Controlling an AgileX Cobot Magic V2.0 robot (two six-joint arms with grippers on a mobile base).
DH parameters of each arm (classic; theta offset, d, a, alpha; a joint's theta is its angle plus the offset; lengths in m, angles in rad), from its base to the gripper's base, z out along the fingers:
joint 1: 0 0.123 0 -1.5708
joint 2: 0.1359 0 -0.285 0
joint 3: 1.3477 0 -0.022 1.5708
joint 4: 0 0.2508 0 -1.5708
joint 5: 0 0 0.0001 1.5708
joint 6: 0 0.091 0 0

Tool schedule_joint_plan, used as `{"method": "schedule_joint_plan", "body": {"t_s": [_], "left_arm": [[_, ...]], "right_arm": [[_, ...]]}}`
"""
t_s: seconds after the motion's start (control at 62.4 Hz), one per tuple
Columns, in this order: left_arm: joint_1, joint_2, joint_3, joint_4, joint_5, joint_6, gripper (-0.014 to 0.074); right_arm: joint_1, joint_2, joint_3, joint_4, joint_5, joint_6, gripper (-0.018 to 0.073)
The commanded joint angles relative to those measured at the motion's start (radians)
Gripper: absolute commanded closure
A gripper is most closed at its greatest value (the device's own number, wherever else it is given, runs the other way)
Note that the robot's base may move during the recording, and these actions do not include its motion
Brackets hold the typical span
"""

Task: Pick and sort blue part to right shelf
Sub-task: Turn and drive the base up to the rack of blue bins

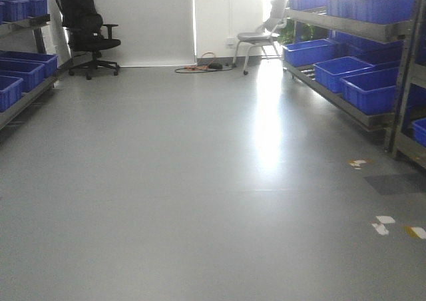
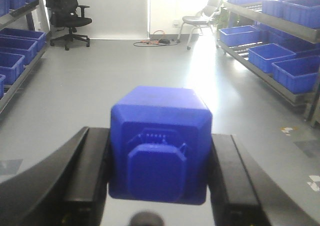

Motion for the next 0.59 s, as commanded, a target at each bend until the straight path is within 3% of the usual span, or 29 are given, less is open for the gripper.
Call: {"method": "schedule_joint_plan", "body": {"t_s": [0.0,0.577], "left_arm": [[0.002,0.009,-0.032,0.002,-0.097,-0.004,0.0335],[0.002,0.009,-0.032,0.002,-0.097,-0.004,0.0335]], "right_arm": [[-0.005,0.007,-0.029,0.004,-0.096,-0.007,0.0187],[-0.005,0.007,-0.029,0.004,-0.096,-0.007,0.0187]]}}
